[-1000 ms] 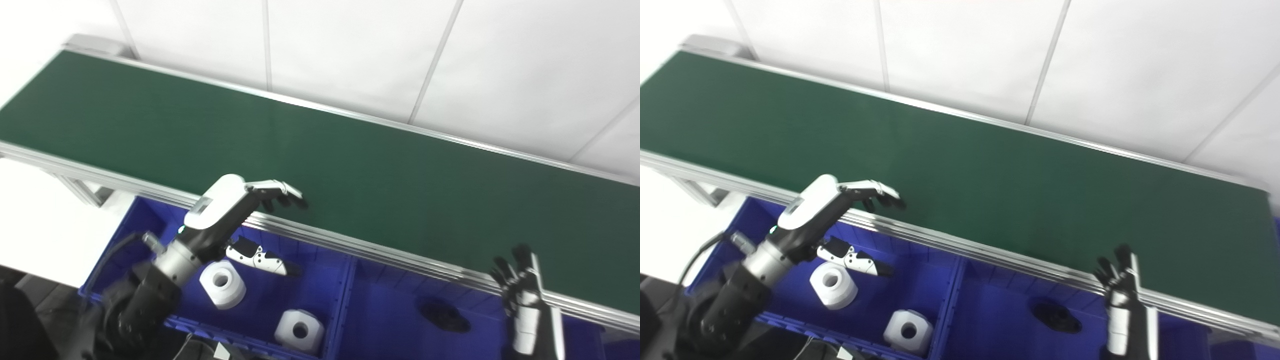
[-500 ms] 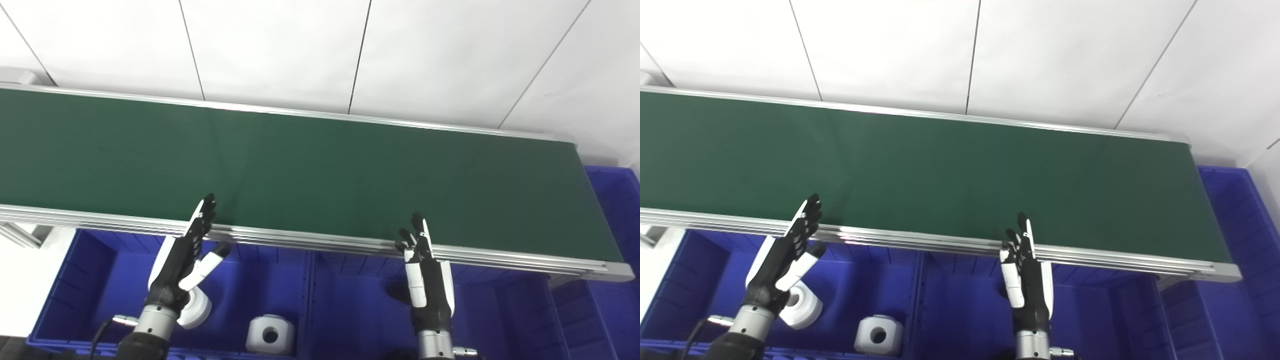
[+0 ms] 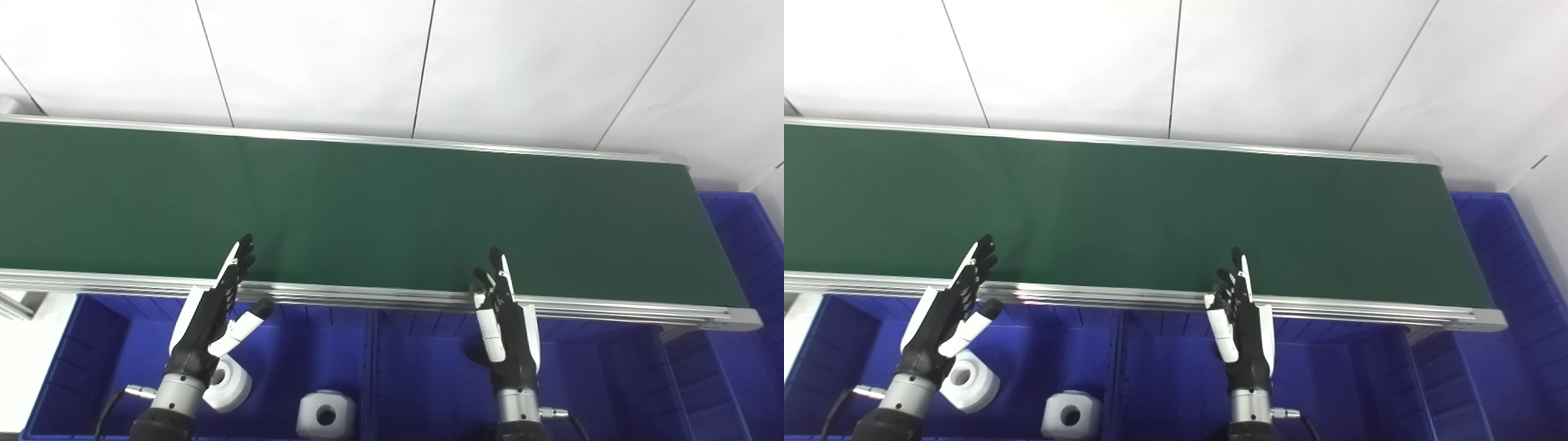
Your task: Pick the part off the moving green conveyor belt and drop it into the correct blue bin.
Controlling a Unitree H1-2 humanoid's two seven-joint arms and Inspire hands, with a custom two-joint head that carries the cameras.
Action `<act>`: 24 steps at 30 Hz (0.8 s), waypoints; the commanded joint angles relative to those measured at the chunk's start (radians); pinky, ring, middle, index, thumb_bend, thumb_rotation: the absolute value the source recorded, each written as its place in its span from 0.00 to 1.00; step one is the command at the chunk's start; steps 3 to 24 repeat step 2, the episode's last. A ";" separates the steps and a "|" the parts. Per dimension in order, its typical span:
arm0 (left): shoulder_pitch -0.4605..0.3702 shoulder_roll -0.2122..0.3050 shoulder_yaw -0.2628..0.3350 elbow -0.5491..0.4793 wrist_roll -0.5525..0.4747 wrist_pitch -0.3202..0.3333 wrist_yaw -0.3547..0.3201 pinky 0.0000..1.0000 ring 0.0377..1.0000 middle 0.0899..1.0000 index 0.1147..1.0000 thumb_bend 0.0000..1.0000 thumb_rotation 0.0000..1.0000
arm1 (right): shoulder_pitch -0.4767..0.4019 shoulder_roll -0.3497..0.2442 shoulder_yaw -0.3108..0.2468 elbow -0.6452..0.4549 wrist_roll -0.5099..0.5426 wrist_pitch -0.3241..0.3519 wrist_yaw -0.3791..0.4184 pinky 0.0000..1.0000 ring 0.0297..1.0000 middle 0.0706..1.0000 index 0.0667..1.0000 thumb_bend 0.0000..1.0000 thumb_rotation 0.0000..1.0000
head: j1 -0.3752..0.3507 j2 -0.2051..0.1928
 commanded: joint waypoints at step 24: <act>-0.016 0.000 0.001 -0.039 0.000 0.002 0.014 1.00 0.99 1.00 1.00 0.76 0.81 | -0.009 0.004 -0.004 -0.029 0.004 -0.013 -0.012 0.83 0.90 0.98 0.97 0.80 0.94 | -0.019 -0.001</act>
